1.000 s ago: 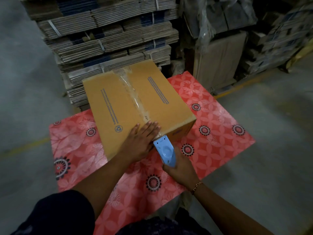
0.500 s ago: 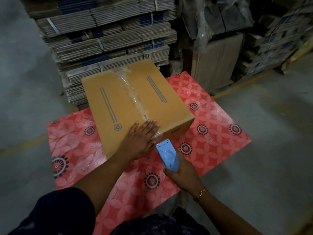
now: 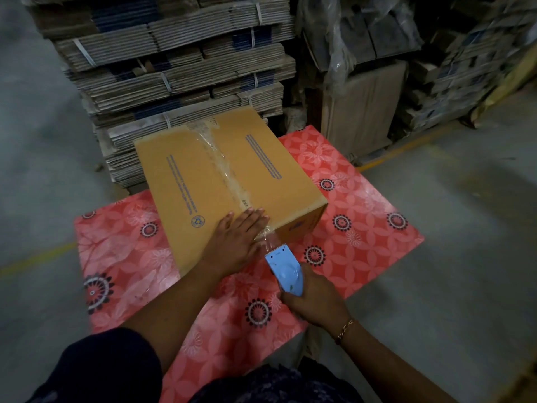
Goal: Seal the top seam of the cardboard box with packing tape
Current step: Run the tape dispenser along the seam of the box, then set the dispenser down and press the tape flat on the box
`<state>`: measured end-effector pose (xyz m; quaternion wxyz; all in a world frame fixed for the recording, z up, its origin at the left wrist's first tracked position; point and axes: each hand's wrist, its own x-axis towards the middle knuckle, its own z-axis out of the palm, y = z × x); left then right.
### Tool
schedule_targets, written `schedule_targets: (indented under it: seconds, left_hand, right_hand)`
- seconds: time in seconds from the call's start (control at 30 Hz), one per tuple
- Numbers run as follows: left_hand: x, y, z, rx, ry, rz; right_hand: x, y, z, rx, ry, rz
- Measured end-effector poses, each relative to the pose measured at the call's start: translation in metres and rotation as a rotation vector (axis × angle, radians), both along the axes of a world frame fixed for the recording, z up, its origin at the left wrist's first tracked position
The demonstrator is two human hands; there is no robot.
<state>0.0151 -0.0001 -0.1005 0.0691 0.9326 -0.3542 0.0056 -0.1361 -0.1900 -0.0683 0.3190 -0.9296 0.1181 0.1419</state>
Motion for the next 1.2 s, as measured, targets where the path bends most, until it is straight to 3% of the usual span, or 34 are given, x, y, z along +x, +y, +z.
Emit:
schedule_targets:
  seconds: [0.23, 0.37, 0.43, 0.6, 0.73, 0.87, 0.97, 1.07, 1.2]
  left_hand:
    - [-0.004, -0.002, 0.000, 0.009, -0.042, 0.013]
    - [-0.003, -0.001, 0.003, 0.028, -0.031, 0.018]
    - [-0.002, 0.001, 0.001, 0.030, -0.034, 0.001]
    - [0.000, -0.001, -0.003, 0.029, -0.049, 0.000]
    - [0.001, -0.001, -0.001, 0.040, -0.031, 0.013]
    - [0.000, -0.001, 0.002, 0.056, 0.003, 0.014]
    - [-0.001, -0.001, 0.002, 0.050, 0.008, 0.019]
    - [-0.001, -0.002, 0.003, 0.044, 0.006, 0.027]
    - [-0.001, -0.002, 0.002, 0.045, -0.003, 0.022]
  right_hand:
    - [0.035, 0.003, 0.019, -0.063, 0.209, 0.057]
    - [0.044, -0.002, 0.020, -0.006, 0.662, 0.287]
    - [0.006, -0.012, -0.008, -0.107, 0.750, 0.319]
    - [-0.037, -0.017, -0.036, -0.199, 0.286, 0.424]
    - [-0.009, -0.003, -0.058, -0.493, -0.100, 0.697]
    - [0.012, 0.006, -0.071, -0.591, -0.167, 0.892]
    - [0.010, 0.010, -0.075, -0.628, -0.163, 0.903]
    - [-0.003, 0.003, -0.096, -0.719, -0.289, 0.903]
    - [-0.010, -0.003, -0.094, -0.560, -0.289, 0.845]
